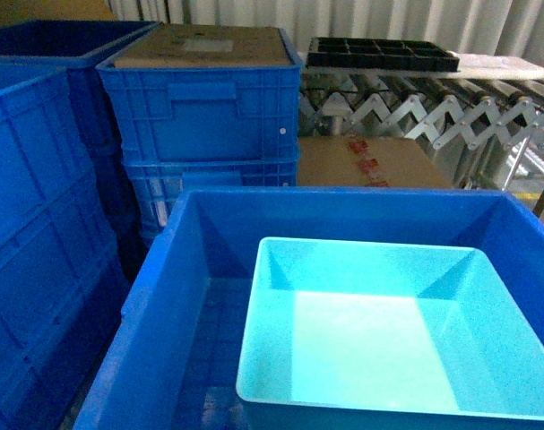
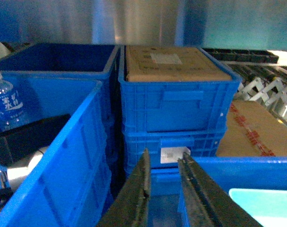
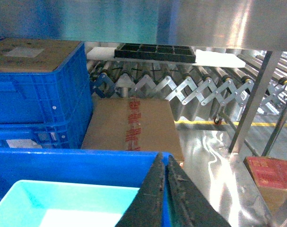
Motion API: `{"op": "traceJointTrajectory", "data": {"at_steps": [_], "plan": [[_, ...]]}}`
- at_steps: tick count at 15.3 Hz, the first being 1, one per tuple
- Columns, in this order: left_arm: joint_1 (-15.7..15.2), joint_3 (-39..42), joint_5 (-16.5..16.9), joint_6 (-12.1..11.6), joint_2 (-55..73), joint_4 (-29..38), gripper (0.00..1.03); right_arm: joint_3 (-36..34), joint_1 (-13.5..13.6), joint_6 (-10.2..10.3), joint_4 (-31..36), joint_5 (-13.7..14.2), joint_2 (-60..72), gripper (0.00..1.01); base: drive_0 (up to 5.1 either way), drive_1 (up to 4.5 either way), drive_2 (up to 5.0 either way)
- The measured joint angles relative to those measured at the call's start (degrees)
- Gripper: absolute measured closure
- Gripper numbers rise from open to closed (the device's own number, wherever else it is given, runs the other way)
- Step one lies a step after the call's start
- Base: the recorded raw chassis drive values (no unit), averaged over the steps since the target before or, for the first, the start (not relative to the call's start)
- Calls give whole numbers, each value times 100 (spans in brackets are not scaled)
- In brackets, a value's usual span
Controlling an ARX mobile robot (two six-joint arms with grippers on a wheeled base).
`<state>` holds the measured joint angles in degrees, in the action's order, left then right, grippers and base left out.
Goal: Stack blue boxes stably on right
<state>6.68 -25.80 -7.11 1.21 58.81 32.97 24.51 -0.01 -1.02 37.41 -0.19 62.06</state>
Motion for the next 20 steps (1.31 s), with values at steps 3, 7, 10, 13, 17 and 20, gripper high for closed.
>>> {"op": "traceJointTrajectory", "data": {"at_steps": [3, 7, 10, 13, 17, 20], "plan": [[-184, 874, 227, -28, -654, 229, 101, -815, 0, 17, 175, 9, -662, 99, 0, 0, 0], [-686, 1620, 673, -31, -1460, 133, 101, -1543, 0, 17, 35, 20, -1504, 99, 0, 0, 0], [-667, 1974, 699, -31, -2041, -133, 101, -1875, 0, 17, -280, 20, -2129, 99, 0, 0, 0], [-667, 2225, 699, -31, -2680, -505, 101, -2111, 0, 20, -695, 17, -2769, 99, 0, 0, 0], [-667, 2494, 699, -31, -3329, -769, 101, -2374, 0, 22, -1056, 17, -3429, 99, 0, 0, 0], [-667, 2494, 702, -31, -3945, -1318, 101, -2374, 0, 24, -1679, 20, -4131, 99, 0, 0, 0]]}}
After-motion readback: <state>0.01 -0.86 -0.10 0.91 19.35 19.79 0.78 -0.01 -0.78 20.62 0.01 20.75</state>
